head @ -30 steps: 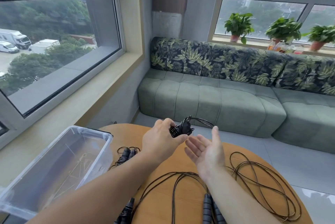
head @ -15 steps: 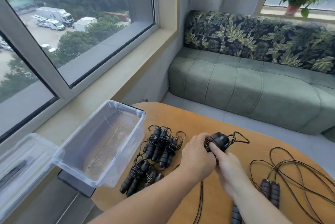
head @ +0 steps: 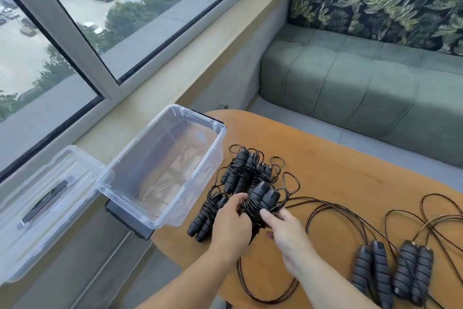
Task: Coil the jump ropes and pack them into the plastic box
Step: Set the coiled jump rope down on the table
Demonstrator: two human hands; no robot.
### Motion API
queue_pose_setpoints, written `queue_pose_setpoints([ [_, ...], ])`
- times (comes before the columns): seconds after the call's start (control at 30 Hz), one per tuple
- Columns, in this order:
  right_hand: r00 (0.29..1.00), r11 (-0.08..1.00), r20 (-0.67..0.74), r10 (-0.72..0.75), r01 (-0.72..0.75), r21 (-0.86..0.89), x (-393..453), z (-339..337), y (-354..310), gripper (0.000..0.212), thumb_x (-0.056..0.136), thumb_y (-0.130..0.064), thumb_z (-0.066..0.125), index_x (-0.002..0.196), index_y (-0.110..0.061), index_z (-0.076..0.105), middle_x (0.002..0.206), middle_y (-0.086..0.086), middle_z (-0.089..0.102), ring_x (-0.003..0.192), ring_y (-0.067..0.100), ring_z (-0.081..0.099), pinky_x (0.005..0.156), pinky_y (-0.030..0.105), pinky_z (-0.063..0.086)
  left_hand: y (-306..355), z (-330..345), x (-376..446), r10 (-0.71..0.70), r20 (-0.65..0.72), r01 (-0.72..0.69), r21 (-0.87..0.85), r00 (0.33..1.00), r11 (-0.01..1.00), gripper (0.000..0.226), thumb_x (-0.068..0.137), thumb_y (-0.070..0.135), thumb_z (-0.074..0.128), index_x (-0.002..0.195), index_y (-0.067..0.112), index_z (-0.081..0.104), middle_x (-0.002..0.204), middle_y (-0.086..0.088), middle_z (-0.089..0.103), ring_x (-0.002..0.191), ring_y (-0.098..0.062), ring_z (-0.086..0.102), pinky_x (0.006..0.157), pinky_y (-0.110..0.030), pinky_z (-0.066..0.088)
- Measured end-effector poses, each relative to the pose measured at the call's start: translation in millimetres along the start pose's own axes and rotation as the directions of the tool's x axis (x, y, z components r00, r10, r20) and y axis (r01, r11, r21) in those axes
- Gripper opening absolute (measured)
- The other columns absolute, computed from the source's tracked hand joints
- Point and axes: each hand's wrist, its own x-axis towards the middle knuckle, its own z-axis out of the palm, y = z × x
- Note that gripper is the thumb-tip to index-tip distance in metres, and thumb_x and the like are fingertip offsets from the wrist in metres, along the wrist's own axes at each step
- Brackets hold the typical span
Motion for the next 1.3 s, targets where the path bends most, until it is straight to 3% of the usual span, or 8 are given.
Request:
queue_pose_setpoints([
  [0.1, 0.999, 1.0, 0.032, 0.018, -0.017, -0.023, 9, 33, 13, 0.007, 0.095, -0.021, 0.063, 0.101, -0.022, 0.065, 0.102, -0.002, 0.071, 0.097, 0.014, 0.064, 0.085, 0.033, 0.051, -27, -16, 8, -0.063, -0.074, 0.062, -0.009, 0.995, 0.998, 0.051, 0.09, 0.001, 0.042, 0.127, 0.033, 0.056, 0.121, 0.014, 0.062, 0.095, 0.006, 0.056, 0.07, -0.004, 0.039],
  [0.3, 0.992, 0.995, 0.093, 0.082, -0.076, -0.068, 34, 83, 36, 0.009, 0.091, -0.02, 0.064, 0.1, -0.019, 0.067, 0.099, -0.003, 0.073, 0.093, 0.017, 0.066, 0.093, 0.04, 0.053, -69, -34, 25, -0.151, -0.169, 0.151, -0.012, 0.974, 0.988, 0.052, 0.087, 0.001, 0.042, 0.124, 0.034, 0.058, 0.12, 0.008, 0.066, 0.113, -0.013, 0.059, 0.098, -0.033, 0.05],
  [0.4, 0.987, 0.991, 0.123, 0.101, -0.089, -0.099, 49, 97, 44, 0.012, 0.09, -0.021, 0.065, 0.101, -0.019, 0.068, 0.101, 0.0, 0.073, 0.086, 0.016, 0.061, 0.09, 0.038, 0.052, -85, -34, 33, -0.179, -0.188, 0.183, 0.003, 0.966, 0.983, 0.052, 0.089, 0.001, 0.041, 0.129, 0.031, 0.057, 0.124, 0.005, 0.065, 0.116, -0.017, 0.057, 0.102, -0.037, 0.048],
  [0.6, 0.984, 0.981, 0.136, 0.111, -0.086, -0.173, 70, 107, 47, 0.011, 0.093, -0.02, 0.063, 0.104, -0.018, 0.066, 0.101, -0.002, 0.07, 0.099, 0.02, 0.064, 0.096, 0.039, 0.051, -97, -34, 49, -0.172, -0.193, 0.183, 0.042, 0.966, 0.982, 0.055, 0.091, -0.002, 0.04, 0.136, 0.027, 0.051, 0.135, 0.006, 0.053, 0.126, -0.016, 0.048, 0.1, -0.026, 0.041],
  [0.73, 0.984, 0.965, 0.13, 0.124, -0.089, -0.247, 74, 115, 45, 0.023, 0.089, -0.027, 0.065, 0.108, -0.015, 0.065, 0.103, 0.0, 0.069, 0.1, 0.023, 0.064, 0.097, 0.044, 0.052, -104, -34, 52, -0.161, -0.219, 0.172, 0.029, 0.962, 0.985, 0.054, 0.091, -0.001, 0.043, 0.136, 0.028, 0.05, 0.136, 0.003, 0.054, 0.125, -0.018, 0.049, 0.107, -0.034, 0.041],
  [0.97, 0.984, 0.938, 0.082, 0.158, -0.123, -0.325, 75, 109, 41, 0.034, 0.079, -0.037, 0.069, 0.105, -0.015, 0.065, 0.104, 0.004, 0.068, 0.097, 0.025, 0.063, 0.092, 0.046, 0.054, -115, -28, 47, -0.034, -0.187, 0.07, 0.187, 0.982, 0.98, 0.053, 0.092, 0.006, 0.051, 0.142, 0.023, 0.044, 0.147, 0.007, 0.041, 0.138, -0.015, 0.033, 0.114, -0.031, 0.029],
  [1.13, 0.988, 0.937, 0.065, 0.138, -0.109, -0.331, 74, 102, 40, 0.022, 0.082, -0.032, 0.068, 0.095, -0.015, 0.067, 0.099, 0.008, 0.07, 0.094, 0.028, 0.065, 0.089, 0.045, 0.055, -117, -24, 45, 0.015, -0.179, 0.03, 0.248, 0.984, 0.968, 0.053, 0.093, 0.009, 0.052, 0.144, 0.021, 0.043, 0.151, 0.007, 0.035, 0.141, -0.013, 0.028, 0.116, -0.028, 0.023],
  [1.3, 0.987, 0.945, 0.048, 0.151, -0.129, -0.301, 70, 98, 35, 0.022, 0.088, -0.027, 0.062, 0.097, -0.007, 0.067, 0.101, 0.015, 0.07, 0.099, 0.033, 0.065, 0.088, 0.045, 0.053, -110, -19, 41, 0.038, -0.191, 0.019, 0.288, 0.981, 0.957, 0.05, 0.095, 0.013, 0.051, 0.144, 0.023, 0.044, 0.151, 0.007, 0.032, 0.143, -0.013, 0.025, 0.118, -0.03, 0.021],
])
